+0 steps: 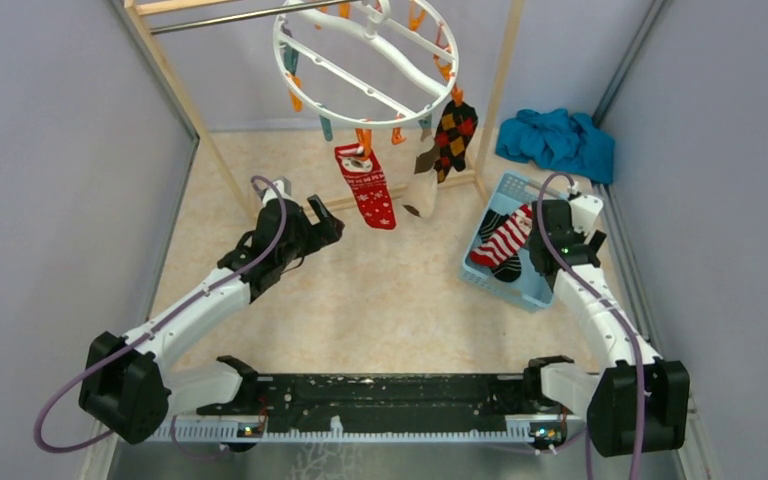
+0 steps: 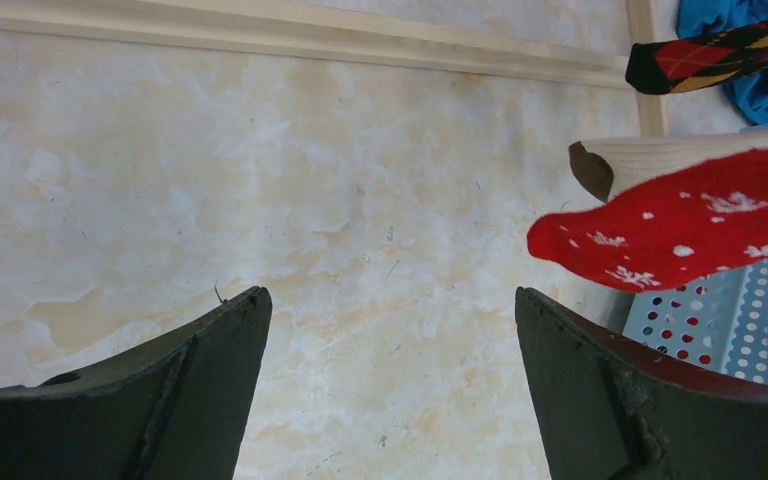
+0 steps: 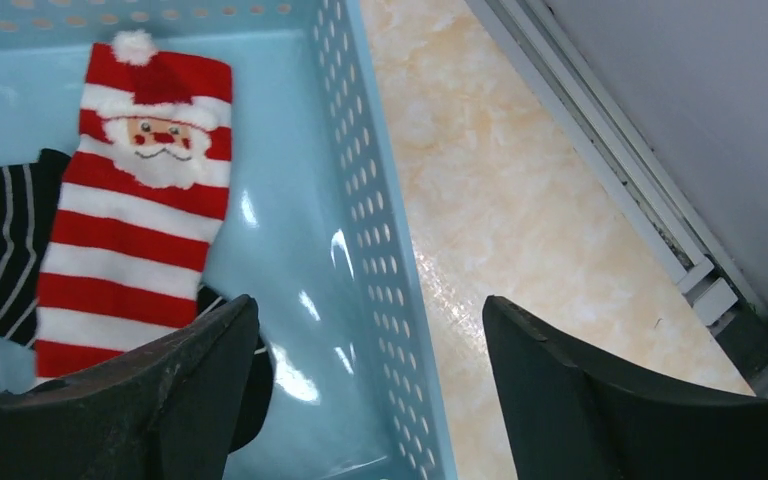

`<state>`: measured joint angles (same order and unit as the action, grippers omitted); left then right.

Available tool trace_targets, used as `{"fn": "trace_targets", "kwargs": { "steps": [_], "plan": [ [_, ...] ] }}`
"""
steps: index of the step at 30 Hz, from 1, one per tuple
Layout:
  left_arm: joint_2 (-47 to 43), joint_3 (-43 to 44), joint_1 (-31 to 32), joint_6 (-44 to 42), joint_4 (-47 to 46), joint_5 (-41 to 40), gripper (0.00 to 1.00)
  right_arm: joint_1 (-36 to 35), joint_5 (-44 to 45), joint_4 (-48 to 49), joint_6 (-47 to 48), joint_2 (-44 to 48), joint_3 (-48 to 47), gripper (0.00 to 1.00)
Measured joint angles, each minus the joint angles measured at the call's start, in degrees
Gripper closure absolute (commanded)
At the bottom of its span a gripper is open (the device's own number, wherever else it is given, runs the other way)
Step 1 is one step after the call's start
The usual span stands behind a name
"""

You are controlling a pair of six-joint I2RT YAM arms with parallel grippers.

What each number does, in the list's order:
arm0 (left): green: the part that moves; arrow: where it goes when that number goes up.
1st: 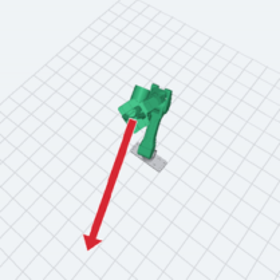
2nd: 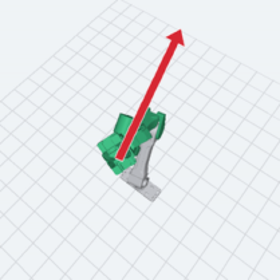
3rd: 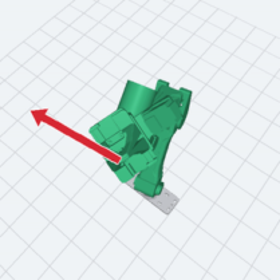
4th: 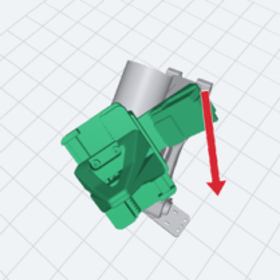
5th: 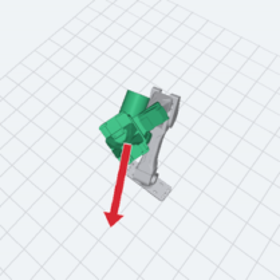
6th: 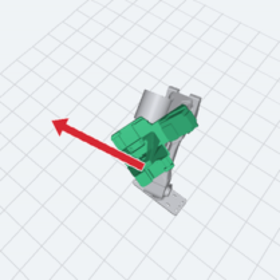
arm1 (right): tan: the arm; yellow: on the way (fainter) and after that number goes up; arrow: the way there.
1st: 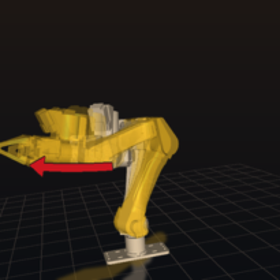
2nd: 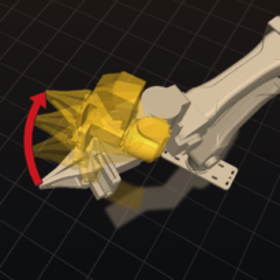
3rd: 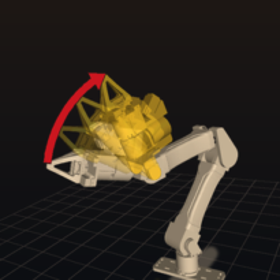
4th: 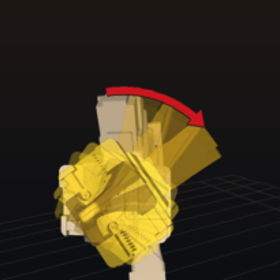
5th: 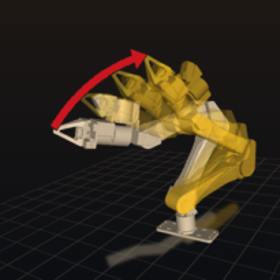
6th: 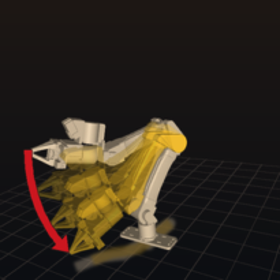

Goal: Clip the socks to the hanger
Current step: Move the bin to the center of the board.

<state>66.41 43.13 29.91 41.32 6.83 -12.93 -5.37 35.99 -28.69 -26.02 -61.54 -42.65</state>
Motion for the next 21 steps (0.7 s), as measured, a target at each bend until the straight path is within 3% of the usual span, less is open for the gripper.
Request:
{"fn": "trace_targets", "kwargs": {
  "steps": [5,7,9,12,14,17,21],
  "plan": [
    [0.00,0.00,0.00,-0.07,0.00,-0.48,0.03,-0.13,-0.59,0.79,0.90,2.14,-0.22,0.13],
    [0.00,0.00,0.00,-0.22,0.00,-0.83,0.03,-1.42,-1.70,1.42,1.44,2.86,-1.22,0.18],
    [0.04,0.00,0.00,-0.31,0.00,-1.25,0.03,-5.86,-1.42,1.55,2.05,1.42,-4.09,0.32],
    [0.31,0.02,0.00,-0.52,-0.02,-2.08,0.02,-16.17,-1.49,3.06,3.34,-6.08,-12.09,0.70],
    [0.57,0.02,0.00,-0.79,0.07,-2.67,0.02,-20.94,-3.43,6.12,3.43,-12.20,-16.79,0.89],
    [0.66,0.24,0.00,-1.25,0.79,-3.61,0.02,-23.89,-7.69,10.32,3.19,-19.12,-19.15,0.99],
    [0.09,0.61,0.00,-2.01,2.45,-5.16,0.02,-23.34,-9.75,10.84,2.78,-25.59,-19.37,1.00]
  ]
}}
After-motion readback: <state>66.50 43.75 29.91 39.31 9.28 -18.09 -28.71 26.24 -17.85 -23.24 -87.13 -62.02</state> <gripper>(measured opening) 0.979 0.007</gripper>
